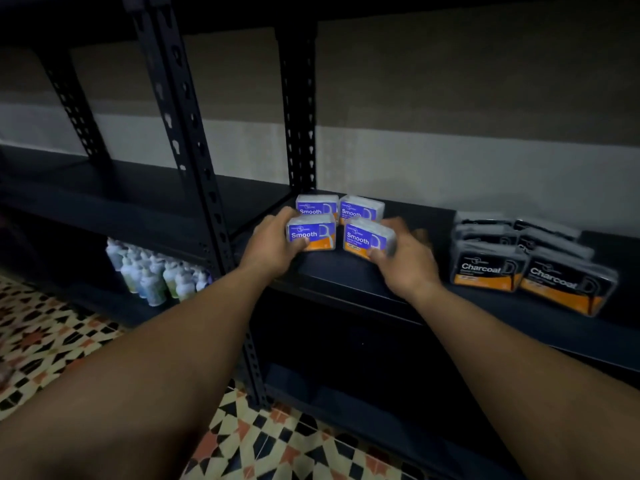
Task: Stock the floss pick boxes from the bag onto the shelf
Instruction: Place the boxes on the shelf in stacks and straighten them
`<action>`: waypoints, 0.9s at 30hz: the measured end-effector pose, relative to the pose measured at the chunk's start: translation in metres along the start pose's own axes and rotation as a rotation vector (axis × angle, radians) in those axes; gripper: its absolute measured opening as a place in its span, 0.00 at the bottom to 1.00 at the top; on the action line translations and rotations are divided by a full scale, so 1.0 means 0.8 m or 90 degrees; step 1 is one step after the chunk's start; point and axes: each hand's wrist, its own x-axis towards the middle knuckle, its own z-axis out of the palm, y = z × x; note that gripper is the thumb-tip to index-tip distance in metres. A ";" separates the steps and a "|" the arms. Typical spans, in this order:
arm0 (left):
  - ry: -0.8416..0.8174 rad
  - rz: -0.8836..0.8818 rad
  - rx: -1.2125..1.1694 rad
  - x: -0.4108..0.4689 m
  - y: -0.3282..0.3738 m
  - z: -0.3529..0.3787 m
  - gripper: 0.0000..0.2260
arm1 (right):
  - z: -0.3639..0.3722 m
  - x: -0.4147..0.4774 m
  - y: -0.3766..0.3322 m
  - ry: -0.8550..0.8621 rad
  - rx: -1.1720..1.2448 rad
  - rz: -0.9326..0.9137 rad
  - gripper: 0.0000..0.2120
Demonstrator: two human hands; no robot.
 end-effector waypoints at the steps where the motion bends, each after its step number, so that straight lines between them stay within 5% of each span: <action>1: 0.004 0.000 0.013 0.006 -0.003 0.004 0.16 | 0.003 0.006 0.001 -0.003 -0.004 0.002 0.23; 11: -0.007 0.007 -0.021 0.048 -0.013 0.025 0.27 | 0.022 0.045 0.002 -0.019 0.004 -0.002 0.27; 17: 0.059 -0.038 -0.072 0.029 -0.010 0.026 0.49 | 0.012 0.029 -0.009 0.020 0.073 0.024 0.46; 21: 0.107 -0.125 -0.001 -0.014 -0.006 0.030 0.42 | 0.002 0.010 -0.013 0.039 0.028 0.032 0.50; 24: 0.123 -0.060 0.084 -0.055 -0.013 0.044 0.29 | -0.002 -0.006 -0.013 0.041 -0.051 0.049 0.49; 27: 0.112 -0.023 0.065 -0.092 -0.016 0.053 0.28 | -0.007 -0.031 -0.017 -0.001 -0.137 0.034 0.37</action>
